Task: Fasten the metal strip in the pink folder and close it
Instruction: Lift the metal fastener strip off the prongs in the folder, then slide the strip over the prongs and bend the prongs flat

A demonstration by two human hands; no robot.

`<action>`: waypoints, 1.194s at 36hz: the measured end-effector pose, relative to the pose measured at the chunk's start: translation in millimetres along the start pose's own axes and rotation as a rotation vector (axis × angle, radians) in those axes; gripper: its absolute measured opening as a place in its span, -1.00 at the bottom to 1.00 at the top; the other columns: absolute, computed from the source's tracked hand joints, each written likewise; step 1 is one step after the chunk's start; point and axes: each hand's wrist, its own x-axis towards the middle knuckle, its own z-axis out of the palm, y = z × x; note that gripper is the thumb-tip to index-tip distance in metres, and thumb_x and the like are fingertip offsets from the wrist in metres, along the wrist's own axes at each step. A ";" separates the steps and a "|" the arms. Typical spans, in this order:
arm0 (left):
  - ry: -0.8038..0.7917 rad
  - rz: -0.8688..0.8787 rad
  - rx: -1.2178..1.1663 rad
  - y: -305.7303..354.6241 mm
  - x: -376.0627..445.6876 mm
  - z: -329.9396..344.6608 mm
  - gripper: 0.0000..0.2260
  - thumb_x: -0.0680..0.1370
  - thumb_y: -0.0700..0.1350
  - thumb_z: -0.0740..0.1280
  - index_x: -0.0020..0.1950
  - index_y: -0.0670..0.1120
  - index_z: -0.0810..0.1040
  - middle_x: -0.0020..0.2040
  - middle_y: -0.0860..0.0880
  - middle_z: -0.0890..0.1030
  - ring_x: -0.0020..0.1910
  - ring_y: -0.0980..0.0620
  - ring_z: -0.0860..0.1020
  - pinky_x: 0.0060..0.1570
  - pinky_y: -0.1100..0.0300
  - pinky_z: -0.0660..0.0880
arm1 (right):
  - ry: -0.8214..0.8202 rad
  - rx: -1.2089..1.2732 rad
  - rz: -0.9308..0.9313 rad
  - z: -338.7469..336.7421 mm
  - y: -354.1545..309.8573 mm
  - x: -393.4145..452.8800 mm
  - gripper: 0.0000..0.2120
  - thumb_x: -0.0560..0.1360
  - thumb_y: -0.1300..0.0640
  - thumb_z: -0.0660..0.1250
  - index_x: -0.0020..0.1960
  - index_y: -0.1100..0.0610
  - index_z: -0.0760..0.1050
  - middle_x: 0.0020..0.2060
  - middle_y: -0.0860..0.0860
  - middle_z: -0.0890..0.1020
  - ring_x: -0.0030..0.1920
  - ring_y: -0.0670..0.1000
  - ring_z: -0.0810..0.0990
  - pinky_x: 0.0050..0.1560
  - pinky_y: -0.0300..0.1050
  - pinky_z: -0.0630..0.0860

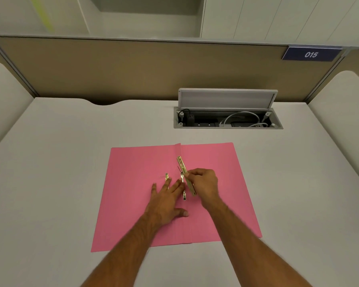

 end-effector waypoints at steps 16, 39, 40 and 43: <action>-0.012 -0.001 0.008 0.0 0.4 0.5 -0.07 0.46 0.39 0.31 0.65 0.14 -0.11 0.67 0.13 -0.10 0.65 -0.10 -0.17 0.50 -0.42 -0.18 | -0.065 0.000 0.020 3.7 -4.0 -1.2 -0.94 0.44 0.25 0.50 -0.15 0.13 0.74 -0.27 0.06 0.76 -0.30 -0.01 0.71 -0.33 -0.17 0.59; 0.118 -0.074 -0.092 13.5 0.5 6.7 -0.52 0.68 0.21 -0.16 0.62 0.20 0.03 0.65 0.16 0.06 0.66 -0.06 -0.08 0.46 -0.49 -0.16 | -0.109 0.206 0.213 3.9 4.1 10.9 -0.92 0.40 0.37 0.44 -0.14 0.37 0.69 -0.16 0.33 0.73 -0.30 0.21 0.67 -0.33 0.02 0.60; 0.126 -0.076 -0.092 15.2 1.0 7.1 -0.53 0.69 0.18 -0.17 0.61 0.20 0.04 0.65 0.16 0.07 0.66 -0.07 -0.08 0.44 -0.50 -0.15 | -0.111 0.221 0.221 4.0 4.8 11.6 -0.91 0.40 0.38 0.44 -0.13 0.37 0.69 -0.15 0.32 0.73 -0.25 0.21 0.69 -0.28 0.05 0.62; 0.134 -0.076 -0.056 17.8 1.2 8.9 -0.54 0.69 0.14 -0.16 0.61 0.19 0.05 0.65 0.15 0.07 0.65 -0.10 -0.08 0.41 -0.53 -0.12 | -0.120 0.251 0.242 3.5 5.4 13.5 -0.89 0.39 0.39 0.45 -0.10 0.37 0.69 -0.15 0.26 0.75 -0.17 0.18 0.73 -0.17 0.08 0.65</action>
